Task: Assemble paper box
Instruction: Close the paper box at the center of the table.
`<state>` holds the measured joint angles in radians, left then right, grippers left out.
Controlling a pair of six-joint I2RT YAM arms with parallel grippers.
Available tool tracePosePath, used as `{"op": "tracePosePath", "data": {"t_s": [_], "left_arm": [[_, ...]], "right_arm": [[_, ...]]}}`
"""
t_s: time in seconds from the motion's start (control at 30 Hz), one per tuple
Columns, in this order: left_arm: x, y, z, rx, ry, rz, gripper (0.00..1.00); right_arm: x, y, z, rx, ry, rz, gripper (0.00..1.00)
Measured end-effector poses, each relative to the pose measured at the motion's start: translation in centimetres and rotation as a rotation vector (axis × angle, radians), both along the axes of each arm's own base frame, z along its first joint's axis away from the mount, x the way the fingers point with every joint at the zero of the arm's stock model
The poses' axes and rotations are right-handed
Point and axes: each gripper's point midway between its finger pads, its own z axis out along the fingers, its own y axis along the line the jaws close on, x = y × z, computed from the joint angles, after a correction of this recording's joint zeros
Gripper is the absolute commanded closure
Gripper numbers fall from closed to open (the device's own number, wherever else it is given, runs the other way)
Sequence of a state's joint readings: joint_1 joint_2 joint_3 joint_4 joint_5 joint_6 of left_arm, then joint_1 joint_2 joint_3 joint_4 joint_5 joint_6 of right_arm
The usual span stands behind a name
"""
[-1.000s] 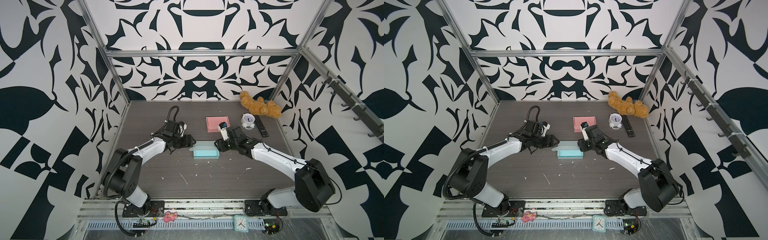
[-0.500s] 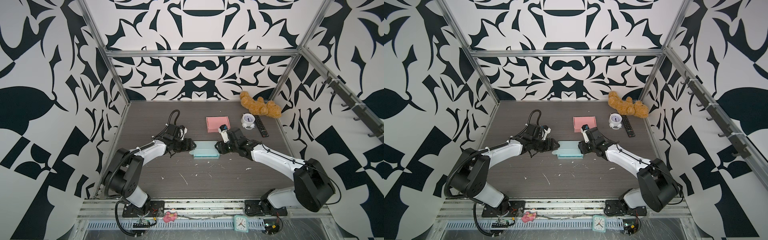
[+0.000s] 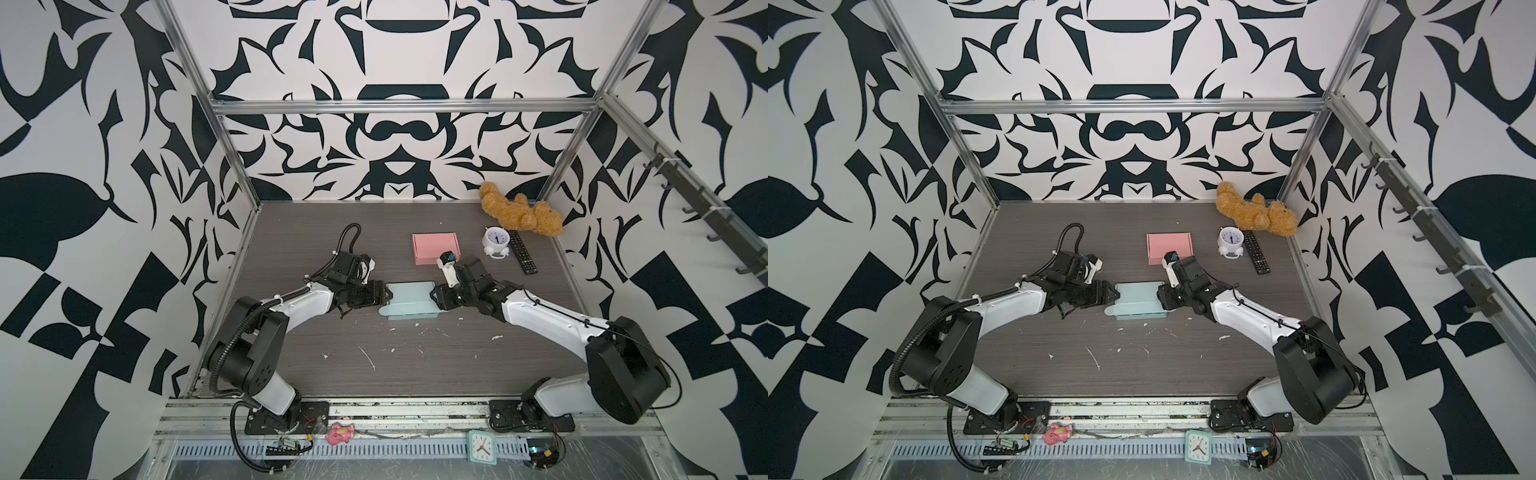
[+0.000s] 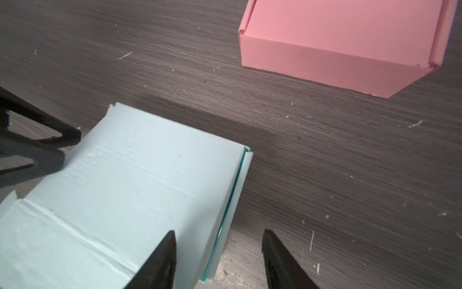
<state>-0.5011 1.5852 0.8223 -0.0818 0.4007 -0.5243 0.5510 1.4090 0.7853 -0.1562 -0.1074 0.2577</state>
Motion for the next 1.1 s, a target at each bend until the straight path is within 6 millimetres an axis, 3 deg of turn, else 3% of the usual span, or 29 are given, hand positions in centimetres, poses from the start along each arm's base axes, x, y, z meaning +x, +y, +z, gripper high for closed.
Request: {"op": "tracePosePath", "data": {"t_s": [1.1], "left_arm": [[-0.7,0.2,-2.0,0.028,0.032,0.002,0.35]], "right_arm": [[-1.2,0.1,-2.6,0.009,0.084,0.0,0.43]]}}
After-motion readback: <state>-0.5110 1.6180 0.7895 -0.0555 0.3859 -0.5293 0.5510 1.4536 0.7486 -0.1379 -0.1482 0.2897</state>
